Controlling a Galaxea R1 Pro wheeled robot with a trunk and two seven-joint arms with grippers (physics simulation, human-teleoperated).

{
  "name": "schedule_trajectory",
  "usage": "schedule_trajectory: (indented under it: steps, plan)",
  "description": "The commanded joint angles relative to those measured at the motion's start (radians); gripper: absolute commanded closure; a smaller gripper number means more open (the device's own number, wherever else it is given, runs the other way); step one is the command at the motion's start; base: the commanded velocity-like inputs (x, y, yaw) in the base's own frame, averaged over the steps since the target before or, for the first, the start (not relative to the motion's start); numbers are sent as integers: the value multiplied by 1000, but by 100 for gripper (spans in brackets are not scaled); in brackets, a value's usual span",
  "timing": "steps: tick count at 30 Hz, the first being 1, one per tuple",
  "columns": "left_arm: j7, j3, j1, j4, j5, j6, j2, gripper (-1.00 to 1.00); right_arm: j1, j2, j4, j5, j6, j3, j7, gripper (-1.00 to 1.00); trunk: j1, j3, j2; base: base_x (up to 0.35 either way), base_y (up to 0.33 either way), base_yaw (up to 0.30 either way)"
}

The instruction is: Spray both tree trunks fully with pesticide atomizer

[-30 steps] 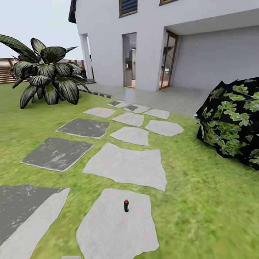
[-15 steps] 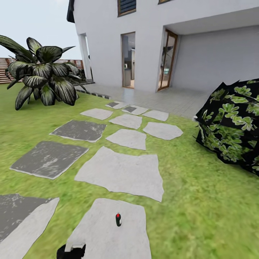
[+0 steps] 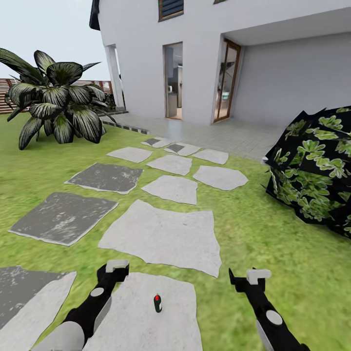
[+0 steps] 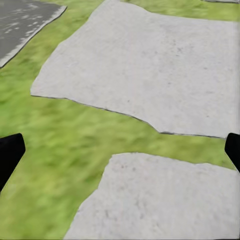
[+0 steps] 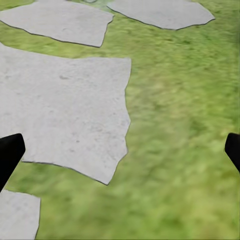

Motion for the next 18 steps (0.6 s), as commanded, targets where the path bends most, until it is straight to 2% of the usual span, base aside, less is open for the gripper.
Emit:
schedule_trajectory:
  steps: [1,5,8,18]
  plan:
    - [-3,0,0,-1,-1,-3,0,-100,-2,-1,1,0,1,-1,2,-100,0,0,0,0,0,0]
    - [-11,-2,6,-3,-2,-10,-1,-100,-4,-6,5,1,3,1,7,-100,0,0,0,40,-1,0]
    - [-13,2,10,1,4,-9,1,-100,-5,-6,5,2,3,2,8,-100,0,0,0,242,-87,0]
    - [-13,4,11,2,5,-8,1,-100,-5,-4,11,3,3,3,8,-100,0,0,0,229,-231,0]
